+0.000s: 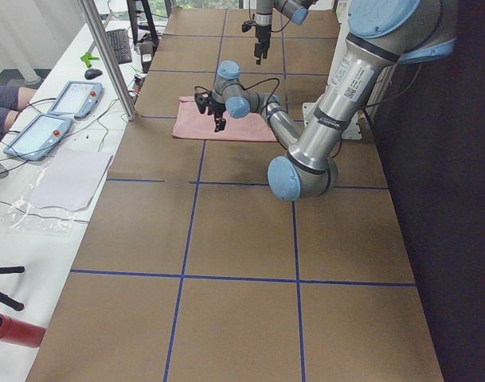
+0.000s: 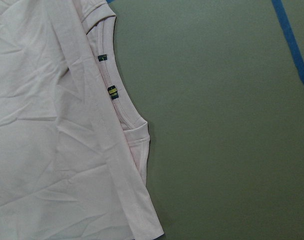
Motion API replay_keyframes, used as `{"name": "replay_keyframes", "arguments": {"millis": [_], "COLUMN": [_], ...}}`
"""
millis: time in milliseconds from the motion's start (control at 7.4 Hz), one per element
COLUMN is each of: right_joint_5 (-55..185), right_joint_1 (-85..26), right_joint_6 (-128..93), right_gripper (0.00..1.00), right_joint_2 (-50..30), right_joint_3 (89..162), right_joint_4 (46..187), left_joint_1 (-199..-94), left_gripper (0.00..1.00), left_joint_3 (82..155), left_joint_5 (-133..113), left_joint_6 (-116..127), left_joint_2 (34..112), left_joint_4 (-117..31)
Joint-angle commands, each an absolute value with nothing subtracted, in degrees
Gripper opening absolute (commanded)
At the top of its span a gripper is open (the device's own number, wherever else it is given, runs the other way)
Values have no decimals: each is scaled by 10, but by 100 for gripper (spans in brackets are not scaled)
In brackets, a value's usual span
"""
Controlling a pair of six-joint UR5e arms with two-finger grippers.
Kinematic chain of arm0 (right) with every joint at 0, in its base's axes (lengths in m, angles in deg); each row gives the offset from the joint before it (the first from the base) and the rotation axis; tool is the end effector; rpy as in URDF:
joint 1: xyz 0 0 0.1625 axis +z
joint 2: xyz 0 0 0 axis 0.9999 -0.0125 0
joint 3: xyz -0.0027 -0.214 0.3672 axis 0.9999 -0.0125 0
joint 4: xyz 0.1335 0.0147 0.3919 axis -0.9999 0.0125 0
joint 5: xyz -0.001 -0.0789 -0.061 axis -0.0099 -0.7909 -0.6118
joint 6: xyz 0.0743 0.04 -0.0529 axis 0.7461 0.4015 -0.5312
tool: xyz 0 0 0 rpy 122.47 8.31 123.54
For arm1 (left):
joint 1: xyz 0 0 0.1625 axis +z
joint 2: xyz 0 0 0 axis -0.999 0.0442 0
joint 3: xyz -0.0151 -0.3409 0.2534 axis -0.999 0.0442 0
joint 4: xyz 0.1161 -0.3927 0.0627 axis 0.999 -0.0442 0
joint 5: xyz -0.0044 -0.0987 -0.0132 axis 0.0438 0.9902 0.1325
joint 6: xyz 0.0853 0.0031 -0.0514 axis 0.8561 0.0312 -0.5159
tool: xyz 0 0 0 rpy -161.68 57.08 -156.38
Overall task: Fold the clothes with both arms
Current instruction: 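Move the left gripper down to the shirt's near corner while right releases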
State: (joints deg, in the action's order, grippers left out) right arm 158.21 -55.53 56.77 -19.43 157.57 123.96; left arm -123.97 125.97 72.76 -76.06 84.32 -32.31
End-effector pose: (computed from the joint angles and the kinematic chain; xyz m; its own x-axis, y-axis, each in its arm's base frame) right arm -0.3538 -0.3442 0.2758 0.5103 0.3546 0.7835 -0.2186 0.9346 -0.2806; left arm 0.4636 -0.4787 0.2515 0.4114 -0.4403 -0.7980 0.4654 0.8543 -0.2314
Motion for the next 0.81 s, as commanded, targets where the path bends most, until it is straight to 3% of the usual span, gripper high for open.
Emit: {"name": "replay_keyframes", "arguments": {"millis": [0, 405, 676], "right_joint_5": [1580, 1572, 1570], "right_joint_1": [-555, -559, -561], "right_joint_6": [568, 568, 568], "right_gripper": [100, 100, 100], "right_joint_2": [-194, -193, -179], "right_joint_3": [1578, 1576, 1573], "right_joint_4": [1240, 1240, 1240], "left_joint_1": [-1144, -1037, -1024], "left_gripper": [100, 98, 97], "left_joint_3": [1345, 1343, 1342], "left_joint_5": [693, 646, 645], "left_joint_6": [-888, -1006, -1013], "left_joint_2": [777, 779, 779], "left_joint_4": [-292, -243, -236]}}
